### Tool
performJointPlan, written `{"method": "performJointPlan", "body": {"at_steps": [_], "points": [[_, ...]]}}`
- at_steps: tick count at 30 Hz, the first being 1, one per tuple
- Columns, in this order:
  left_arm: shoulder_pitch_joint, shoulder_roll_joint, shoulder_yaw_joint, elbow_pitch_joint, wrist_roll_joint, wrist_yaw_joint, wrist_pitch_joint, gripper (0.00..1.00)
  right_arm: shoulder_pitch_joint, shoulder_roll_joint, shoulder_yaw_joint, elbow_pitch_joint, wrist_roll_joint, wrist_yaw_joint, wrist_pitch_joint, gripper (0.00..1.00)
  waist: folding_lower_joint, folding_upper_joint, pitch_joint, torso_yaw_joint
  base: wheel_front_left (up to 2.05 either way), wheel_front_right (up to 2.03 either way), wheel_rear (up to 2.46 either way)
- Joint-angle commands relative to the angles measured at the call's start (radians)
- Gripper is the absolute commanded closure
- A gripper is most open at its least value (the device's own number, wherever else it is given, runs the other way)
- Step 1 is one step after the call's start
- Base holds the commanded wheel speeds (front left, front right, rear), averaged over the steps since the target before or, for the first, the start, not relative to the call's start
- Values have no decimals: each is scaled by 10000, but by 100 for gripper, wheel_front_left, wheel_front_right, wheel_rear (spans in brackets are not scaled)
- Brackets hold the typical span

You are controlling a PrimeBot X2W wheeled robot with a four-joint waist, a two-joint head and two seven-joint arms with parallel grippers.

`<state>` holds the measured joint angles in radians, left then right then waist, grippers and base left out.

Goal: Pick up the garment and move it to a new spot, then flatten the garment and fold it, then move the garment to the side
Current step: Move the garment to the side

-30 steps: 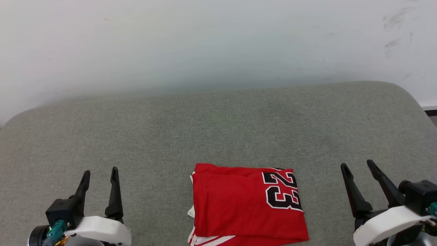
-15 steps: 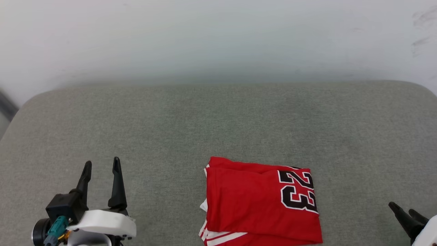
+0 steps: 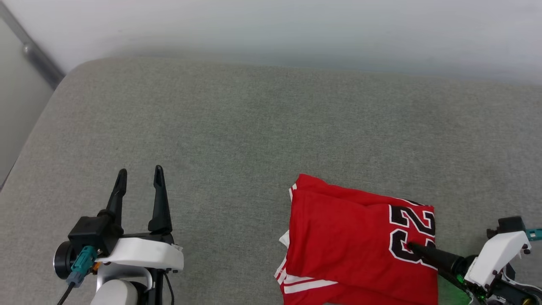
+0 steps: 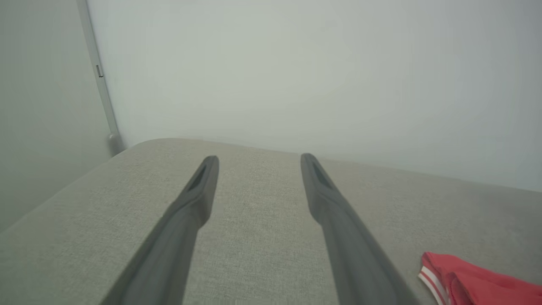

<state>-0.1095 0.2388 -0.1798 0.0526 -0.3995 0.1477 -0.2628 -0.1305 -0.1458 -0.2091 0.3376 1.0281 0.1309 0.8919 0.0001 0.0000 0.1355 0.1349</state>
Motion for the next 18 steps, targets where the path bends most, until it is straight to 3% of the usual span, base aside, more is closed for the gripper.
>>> {"method": "performJointPlan", "body": {"at_steps": [1,2,3,4,5,11,18], "points": [[-200,-75,2,65,53,-82,-25,0,-244,128,56,341,130,-5,116,0,-1,0,249,305,0,0,0],[-275,-78,-6,113,79,-137,-25,0,-340,182,82,506,182,-7,170,0,-1,0,280,361,0,0,0],[-310,-97,-19,154,93,-167,-25,0,-435,196,151,663,203,-10,211,46,-1,0,305,410,0,0,0],[-331,-130,-43,206,110,-221,-25,0,-506,184,241,778,204,-10,214,76,-1,0,309,453,0,0,0],[-352,-133,-38,247,114,-238,-25,0,-549,187,318,882,222,-10,202,100,-1,0,305,481,0,0,0],[-218,-75,148,456,210,-247,-25,0,-671,-267,1116,887,-236,-7,-422,100,-1,0,21,355,0,0,0],[99,81,234,534,265,-309,-25,0,-895,-1258,2860,661,-1683,-5,-2195,100,-1,0,-736,-361,0,0,0]]}}
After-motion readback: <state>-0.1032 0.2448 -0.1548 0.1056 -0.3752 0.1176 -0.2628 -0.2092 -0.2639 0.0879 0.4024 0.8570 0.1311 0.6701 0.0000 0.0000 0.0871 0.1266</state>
